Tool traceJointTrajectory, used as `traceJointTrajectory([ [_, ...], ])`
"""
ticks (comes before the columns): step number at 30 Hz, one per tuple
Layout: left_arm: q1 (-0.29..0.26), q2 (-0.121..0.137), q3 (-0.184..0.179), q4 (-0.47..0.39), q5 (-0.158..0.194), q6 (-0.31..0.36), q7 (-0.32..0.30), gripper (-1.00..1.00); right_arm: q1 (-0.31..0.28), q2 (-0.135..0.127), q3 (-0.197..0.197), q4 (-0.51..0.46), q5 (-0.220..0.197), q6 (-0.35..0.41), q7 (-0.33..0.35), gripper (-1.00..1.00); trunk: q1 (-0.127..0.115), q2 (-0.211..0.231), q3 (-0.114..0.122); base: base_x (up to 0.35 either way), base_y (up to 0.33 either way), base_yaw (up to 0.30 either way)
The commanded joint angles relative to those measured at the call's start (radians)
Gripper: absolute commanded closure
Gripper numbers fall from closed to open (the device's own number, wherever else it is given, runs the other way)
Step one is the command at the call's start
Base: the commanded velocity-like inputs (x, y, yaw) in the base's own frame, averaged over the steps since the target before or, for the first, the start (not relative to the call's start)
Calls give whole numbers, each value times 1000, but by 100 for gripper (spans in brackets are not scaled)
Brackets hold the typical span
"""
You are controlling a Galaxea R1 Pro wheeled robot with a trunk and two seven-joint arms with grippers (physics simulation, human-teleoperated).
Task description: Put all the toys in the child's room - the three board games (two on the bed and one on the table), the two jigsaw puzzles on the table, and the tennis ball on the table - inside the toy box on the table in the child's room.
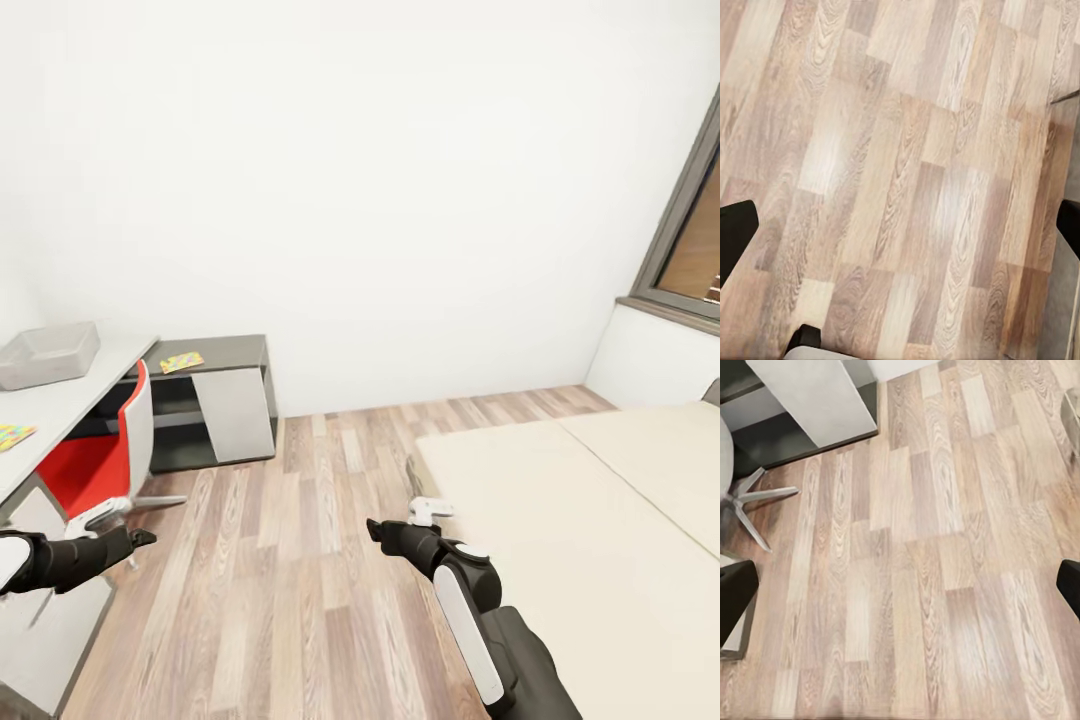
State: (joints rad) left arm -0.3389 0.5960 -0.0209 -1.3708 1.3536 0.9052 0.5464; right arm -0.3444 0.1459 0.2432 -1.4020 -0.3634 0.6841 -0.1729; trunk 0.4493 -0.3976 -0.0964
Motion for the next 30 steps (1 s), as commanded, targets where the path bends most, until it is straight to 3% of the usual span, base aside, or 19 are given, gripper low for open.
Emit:
traceJointTrajectory([
  [1, -2, 1, -2, -1, 10, 0, 10, -100, -1, 0, 1, -2, -10, 3, -10, -100, 1, -2, -2, -14, 0, 294],
  [9, -2, 1, -2, -1, 10, 0, 10, -100, -1, -3, 1, -3, -11, 2, -8, -100, 1, -2, -2, -15, 0, 191],
  [30, -2, 1, -2, -1, 10, 0, 10, -100, -1, -6, 2, -5, -10, 0, -3, -100, 1, -2, -2, -44, -2, 6],
])
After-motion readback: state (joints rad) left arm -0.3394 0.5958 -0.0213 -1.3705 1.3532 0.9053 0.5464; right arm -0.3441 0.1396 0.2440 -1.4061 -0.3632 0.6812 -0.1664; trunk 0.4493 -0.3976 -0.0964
